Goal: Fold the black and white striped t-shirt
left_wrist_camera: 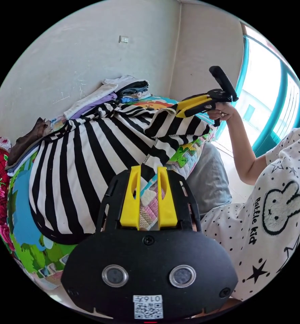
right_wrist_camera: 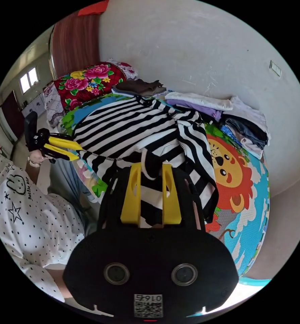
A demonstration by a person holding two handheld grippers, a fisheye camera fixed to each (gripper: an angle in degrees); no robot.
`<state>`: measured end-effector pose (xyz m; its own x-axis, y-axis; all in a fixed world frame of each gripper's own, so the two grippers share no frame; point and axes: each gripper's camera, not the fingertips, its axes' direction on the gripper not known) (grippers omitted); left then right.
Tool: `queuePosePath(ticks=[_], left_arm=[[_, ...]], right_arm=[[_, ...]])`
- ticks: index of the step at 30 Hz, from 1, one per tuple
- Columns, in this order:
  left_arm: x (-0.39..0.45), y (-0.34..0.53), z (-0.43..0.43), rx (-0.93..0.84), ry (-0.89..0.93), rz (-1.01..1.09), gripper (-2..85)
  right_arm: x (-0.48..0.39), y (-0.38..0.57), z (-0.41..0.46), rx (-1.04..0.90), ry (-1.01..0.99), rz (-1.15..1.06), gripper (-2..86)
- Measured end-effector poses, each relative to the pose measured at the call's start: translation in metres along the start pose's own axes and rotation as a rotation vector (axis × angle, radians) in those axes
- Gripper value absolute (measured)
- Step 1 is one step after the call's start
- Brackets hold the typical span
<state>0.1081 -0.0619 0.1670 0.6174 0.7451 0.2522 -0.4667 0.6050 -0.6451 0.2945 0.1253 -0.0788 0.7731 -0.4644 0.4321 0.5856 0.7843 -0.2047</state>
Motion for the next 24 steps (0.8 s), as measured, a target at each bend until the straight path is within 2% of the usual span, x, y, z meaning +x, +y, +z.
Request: queuePosePath(ticks=[6,9,12,14,16,18,24], left_arm=[[-0.002,-0.048,0.029,-0.001,0.086,0.078,7.2],[0.007,-0.074,0.053,-0.04,0.103,0.12,7.1],[0.016,-0.09,0.081,-0.136,0.101,0.148,6.6],[0.021,-0.09,0.088,-0.153,0.073,0.15,6.2],[0.019,-0.085,0.083,-0.118,0.068,0.135,6.0],[0.014,-0.081,0.08,-0.107,0.079,0.106,6.0],[0.013,-0.067,0.074,-0.113,0.054,0.064,6.1]], right_arm=[[0.021,0.033,-0.032,0.17,-0.076,0.113,11.0],[0.037,0.05,-0.047,0.305,-0.035,0.241,10.2],[0.047,0.052,-0.055,0.385,-0.145,0.183,9.8],[0.055,0.043,-0.057,0.397,-0.089,0.217,9.6],[0.061,0.016,-0.049,0.358,0.101,0.206,9.9],[0.06,-0.015,-0.031,0.292,0.204,0.126,11.1],[0.052,-0.119,0.082,-0.015,0.314,-0.139,14.3]])
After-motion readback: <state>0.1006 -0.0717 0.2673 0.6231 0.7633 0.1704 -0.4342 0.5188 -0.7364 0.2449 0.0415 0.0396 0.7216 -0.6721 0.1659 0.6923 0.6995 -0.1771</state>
